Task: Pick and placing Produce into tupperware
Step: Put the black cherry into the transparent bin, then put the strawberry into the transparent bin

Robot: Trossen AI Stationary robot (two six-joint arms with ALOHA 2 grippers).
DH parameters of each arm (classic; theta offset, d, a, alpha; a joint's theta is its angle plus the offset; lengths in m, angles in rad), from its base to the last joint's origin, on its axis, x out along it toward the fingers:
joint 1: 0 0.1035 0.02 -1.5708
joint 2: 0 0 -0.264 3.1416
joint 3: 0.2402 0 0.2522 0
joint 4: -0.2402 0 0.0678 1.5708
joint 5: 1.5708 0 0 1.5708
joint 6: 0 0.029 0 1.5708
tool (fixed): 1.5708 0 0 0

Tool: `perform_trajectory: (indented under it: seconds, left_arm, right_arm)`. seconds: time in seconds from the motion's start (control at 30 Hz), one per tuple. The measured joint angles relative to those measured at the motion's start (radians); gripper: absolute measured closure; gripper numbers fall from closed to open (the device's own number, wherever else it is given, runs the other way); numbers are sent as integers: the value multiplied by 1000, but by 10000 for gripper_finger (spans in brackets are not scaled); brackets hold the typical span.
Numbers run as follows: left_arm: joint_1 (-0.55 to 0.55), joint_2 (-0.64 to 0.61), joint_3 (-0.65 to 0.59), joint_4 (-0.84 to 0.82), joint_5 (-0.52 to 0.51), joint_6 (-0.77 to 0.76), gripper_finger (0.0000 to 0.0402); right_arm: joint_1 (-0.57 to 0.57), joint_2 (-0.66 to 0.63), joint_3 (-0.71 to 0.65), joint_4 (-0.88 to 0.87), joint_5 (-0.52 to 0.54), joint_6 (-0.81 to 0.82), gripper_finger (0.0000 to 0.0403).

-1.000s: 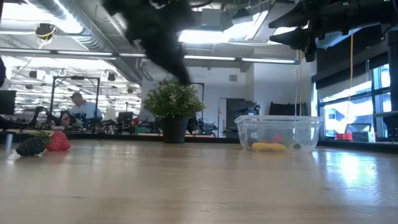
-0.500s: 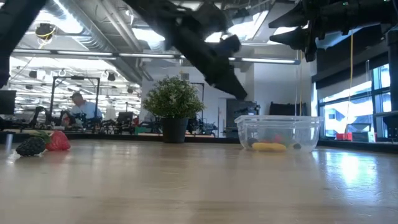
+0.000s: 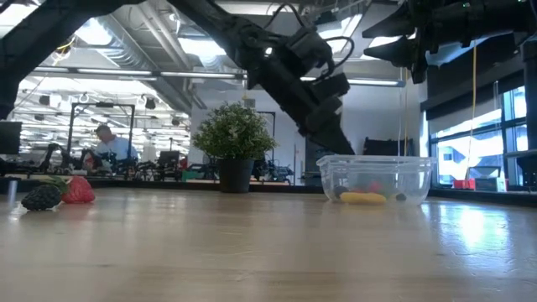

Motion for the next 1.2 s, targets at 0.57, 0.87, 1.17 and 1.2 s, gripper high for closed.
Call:
perform_trajectory:
  seconds: [0.57, 0.87, 1.17, 1.2]
  left_arm:
    - [-4, -8, 0, -1, -109, 0, 249]
    - [-3, -229, 0, -185, -207, 80, 237]
    - [-8, -562, 0, -636, -153, 18, 236]
    - [-8, -593, 0, -693, -153, -5, 236]
  right_arm:
    - [0, 0, 0, 0, 0, 0, 238]
    - [0, 0, 0, 0, 0, 0, 238]
    - [0, 0, 0, -1, 0, -3, 238]
    - [0, 0, 0, -1, 0, -3, 238]
